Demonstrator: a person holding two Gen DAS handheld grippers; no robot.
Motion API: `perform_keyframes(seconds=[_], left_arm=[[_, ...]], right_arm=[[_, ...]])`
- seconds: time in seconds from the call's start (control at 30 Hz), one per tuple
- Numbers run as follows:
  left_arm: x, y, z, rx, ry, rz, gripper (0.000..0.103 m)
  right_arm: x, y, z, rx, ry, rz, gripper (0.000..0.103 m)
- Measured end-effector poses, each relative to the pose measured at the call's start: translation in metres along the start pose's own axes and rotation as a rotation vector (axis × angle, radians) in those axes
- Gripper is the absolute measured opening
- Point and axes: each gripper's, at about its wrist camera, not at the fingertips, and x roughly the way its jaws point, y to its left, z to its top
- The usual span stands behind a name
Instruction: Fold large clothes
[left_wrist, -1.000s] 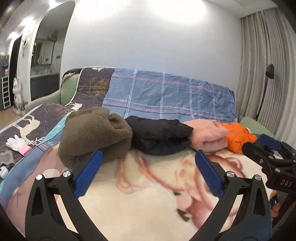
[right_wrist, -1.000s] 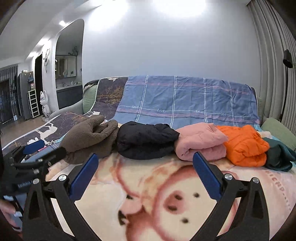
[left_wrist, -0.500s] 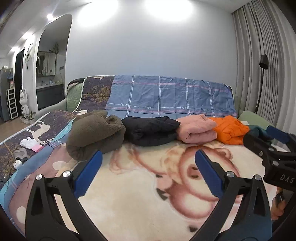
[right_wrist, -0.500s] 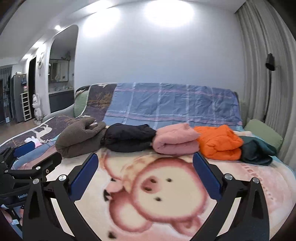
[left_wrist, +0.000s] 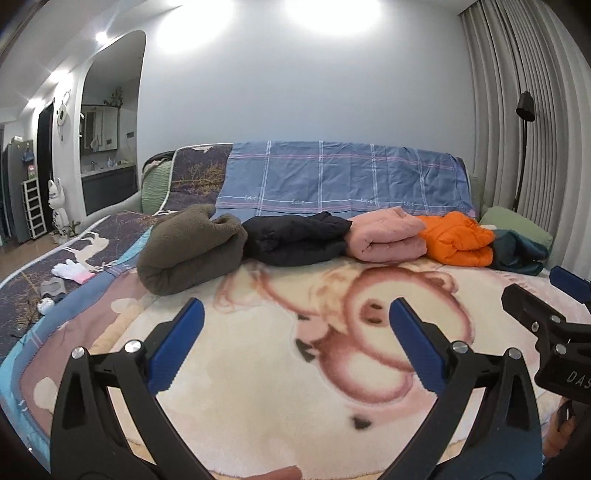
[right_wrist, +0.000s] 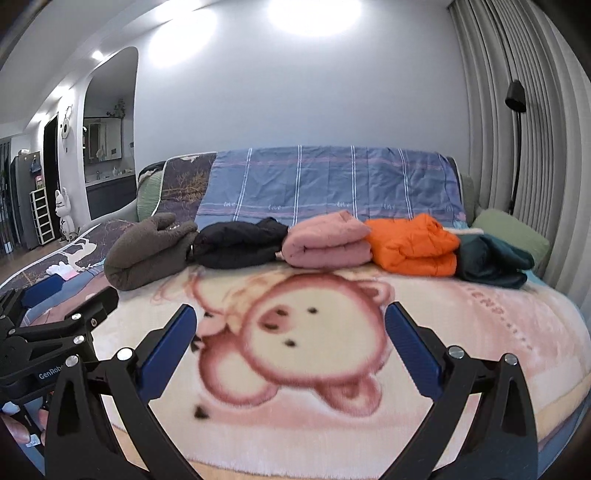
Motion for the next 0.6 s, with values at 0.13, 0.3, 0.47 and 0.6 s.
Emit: perform_keyframes(seconds=[0.13, 0.3, 0.47, 0.6], left_arm=[[-0.01, -0.006, 0.003, 0.016, -0.013, 0.033, 0.101], [-0.018, -0.01, 0.008, 0.029, -0.035, 0.054, 0.101], [-0.019, -0.011, 0.009, 0.036, -0.027, 0.079, 0.101], [-0.019, -0.012, 0.01, 0.04, -0.028, 0.081, 0.101]], right_arm=[[-0.005, -0.004, 0.003, 0.008, -0.003, 0.006, 0.102], [-0.008, -0.004, 0.009, 0.0, -0.021, 0.016, 0.102], [-0.002, -0.006, 0.012, 0.01, -0.016, 0.028, 0.102], [0.002, -0.008, 0.011, 0.014, 0.003, 0.034, 0.102]])
